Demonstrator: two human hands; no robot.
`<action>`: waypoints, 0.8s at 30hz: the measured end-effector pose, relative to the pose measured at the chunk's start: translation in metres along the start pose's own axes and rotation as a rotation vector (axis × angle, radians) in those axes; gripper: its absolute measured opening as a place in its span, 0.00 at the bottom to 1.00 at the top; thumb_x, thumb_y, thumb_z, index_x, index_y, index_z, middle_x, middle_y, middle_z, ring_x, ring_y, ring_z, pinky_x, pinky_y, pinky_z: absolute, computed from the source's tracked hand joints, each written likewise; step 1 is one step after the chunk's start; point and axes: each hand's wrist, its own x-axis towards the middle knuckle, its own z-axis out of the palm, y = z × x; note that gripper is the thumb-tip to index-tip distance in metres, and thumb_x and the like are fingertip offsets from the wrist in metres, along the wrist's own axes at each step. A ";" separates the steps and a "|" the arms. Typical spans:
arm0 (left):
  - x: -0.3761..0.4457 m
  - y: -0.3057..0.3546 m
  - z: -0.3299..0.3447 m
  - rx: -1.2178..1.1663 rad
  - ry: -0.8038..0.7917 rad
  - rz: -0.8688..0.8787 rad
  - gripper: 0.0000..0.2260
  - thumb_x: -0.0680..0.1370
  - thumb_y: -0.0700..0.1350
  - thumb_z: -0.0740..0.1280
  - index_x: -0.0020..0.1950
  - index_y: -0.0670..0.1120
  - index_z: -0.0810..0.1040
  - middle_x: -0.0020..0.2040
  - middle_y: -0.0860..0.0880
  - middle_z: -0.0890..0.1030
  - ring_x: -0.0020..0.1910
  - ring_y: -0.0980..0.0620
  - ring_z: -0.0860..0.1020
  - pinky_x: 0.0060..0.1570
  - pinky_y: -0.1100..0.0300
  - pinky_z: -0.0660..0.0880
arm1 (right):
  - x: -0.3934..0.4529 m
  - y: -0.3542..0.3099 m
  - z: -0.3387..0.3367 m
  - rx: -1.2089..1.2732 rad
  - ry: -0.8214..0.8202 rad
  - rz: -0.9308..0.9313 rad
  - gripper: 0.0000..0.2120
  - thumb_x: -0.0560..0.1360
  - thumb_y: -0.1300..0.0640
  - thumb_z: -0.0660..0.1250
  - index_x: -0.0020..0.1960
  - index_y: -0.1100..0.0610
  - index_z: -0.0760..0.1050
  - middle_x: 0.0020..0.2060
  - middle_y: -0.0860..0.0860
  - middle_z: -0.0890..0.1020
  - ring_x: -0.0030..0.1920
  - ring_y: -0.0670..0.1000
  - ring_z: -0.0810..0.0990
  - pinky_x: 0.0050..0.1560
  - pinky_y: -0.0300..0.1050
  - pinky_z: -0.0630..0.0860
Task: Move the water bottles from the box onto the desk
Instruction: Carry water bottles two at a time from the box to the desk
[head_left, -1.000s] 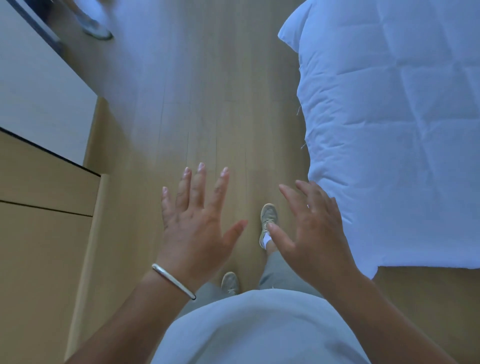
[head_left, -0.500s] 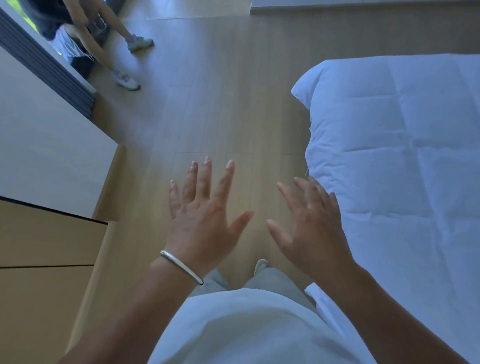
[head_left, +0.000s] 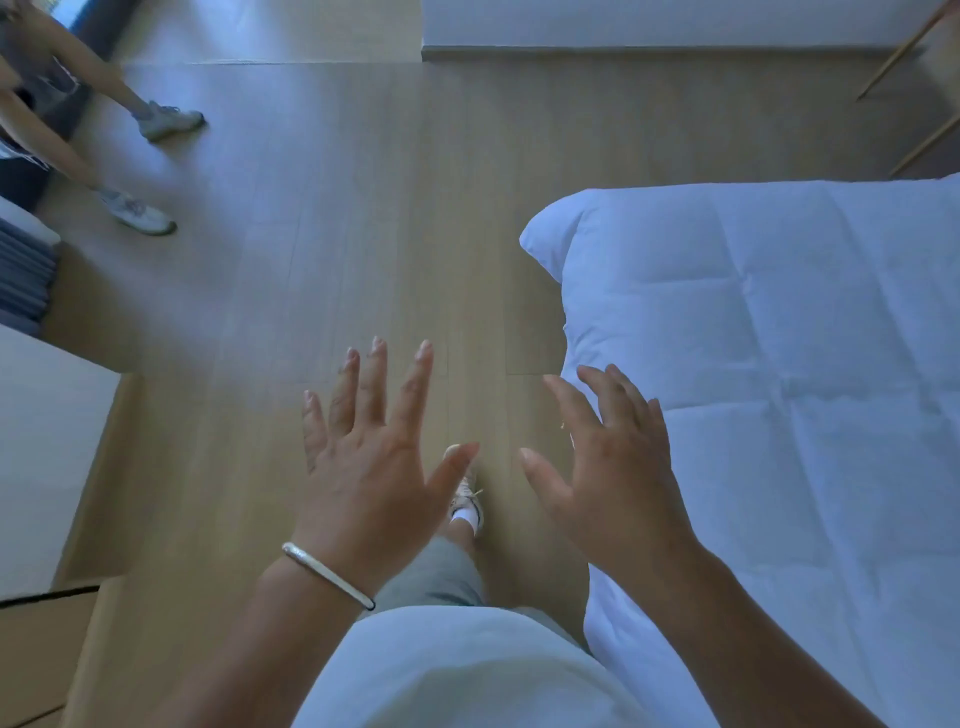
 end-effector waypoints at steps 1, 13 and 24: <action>0.021 -0.001 -0.001 -0.003 0.011 0.014 0.38 0.72 0.72 0.46 0.78 0.61 0.38 0.82 0.47 0.45 0.80 0.47 0.41 0.75 0.41 0.42 | 0.019 -0.002 -0.001 -0.006 -0.014 0.006 0.32 0.72 0.40 0.62 0.73 0.51 0.69 0.72 0.55 0.69 0.76 0.57 0.61 0.74 0.64 0.56; 0.273 -0.015 -0.048 -0.005 -0.021 0.153 0.37 0.74 0.71 0.47 0.80 0.58 0.44 0.81 0.45 0.49 0.80 0.46 0.44 0.75 0.37 0.47 | 0.264 -0.034 -0.031 -0.063 0.009 0.063 0.34 0.71 0.36 0.53 0.74 0.50 0.67 0.72 0.55 0.69 0.76 0.58 0.61 0.73 0.65 0.58; 0.459 -0.002 -0.098 0.031 0.058 0.194 0.36 0.74 0.72 0.44 0.79 0.59 0.43 0.81 0.45 0.49 0.78 0.50 0.40 0.74 0.38 0.47 | 0.456 -0.043 -0.061 -0.024 0.206 -0.008 0.30 0.72 0.38 0.57 0.70 0.51 0.70 0.68 0.55 0.74 0.72 0.61 0.69 0.67 0.68 0.67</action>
